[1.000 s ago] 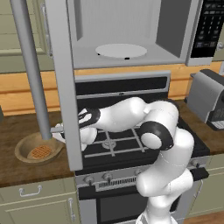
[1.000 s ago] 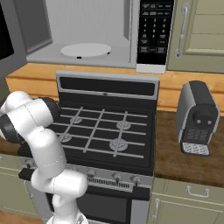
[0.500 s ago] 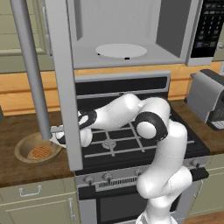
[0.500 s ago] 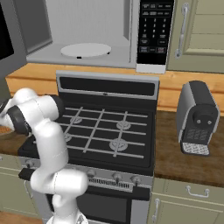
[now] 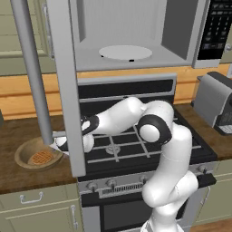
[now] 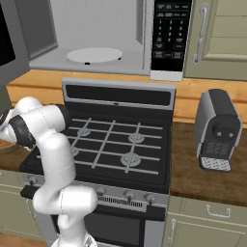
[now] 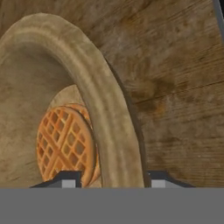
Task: Open the microwave, place the bowl with waffle inside the microwave, then close the microwave door and turn it on.
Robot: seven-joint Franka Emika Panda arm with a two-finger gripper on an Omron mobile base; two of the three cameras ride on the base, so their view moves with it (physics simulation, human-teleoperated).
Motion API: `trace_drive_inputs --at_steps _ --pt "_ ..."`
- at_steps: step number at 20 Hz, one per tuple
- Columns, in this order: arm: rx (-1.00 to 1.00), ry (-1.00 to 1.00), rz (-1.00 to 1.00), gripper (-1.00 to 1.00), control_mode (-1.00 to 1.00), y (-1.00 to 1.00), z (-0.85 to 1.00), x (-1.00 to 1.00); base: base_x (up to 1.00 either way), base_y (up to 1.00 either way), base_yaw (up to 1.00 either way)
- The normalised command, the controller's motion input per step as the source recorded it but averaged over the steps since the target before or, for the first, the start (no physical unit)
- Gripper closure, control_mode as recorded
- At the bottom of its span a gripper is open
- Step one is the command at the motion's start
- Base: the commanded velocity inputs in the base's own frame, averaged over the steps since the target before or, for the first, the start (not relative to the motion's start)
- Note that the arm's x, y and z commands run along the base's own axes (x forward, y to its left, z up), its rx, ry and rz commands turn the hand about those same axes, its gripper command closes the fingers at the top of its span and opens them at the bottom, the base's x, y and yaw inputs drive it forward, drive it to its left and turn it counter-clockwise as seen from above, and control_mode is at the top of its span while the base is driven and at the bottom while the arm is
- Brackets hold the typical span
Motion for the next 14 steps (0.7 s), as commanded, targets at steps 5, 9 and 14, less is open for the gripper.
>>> trace_drive_inputs --at_steps 5,9,14 --pt "0.02 -0.03 -0.02 1.00 -1.00 -0.11 0.00 -0.06 0.00 0.00 0.00" --pt "0.00 -0.06 -0.07 1.00 -1.00 -0.32 0.00 -0.03 0.00 0.00 0.00" --pt "0.00 -0.06 -0.15 1.00 -1.00 -0.52 0.25 -0.05 0.00 0.00 0.00"
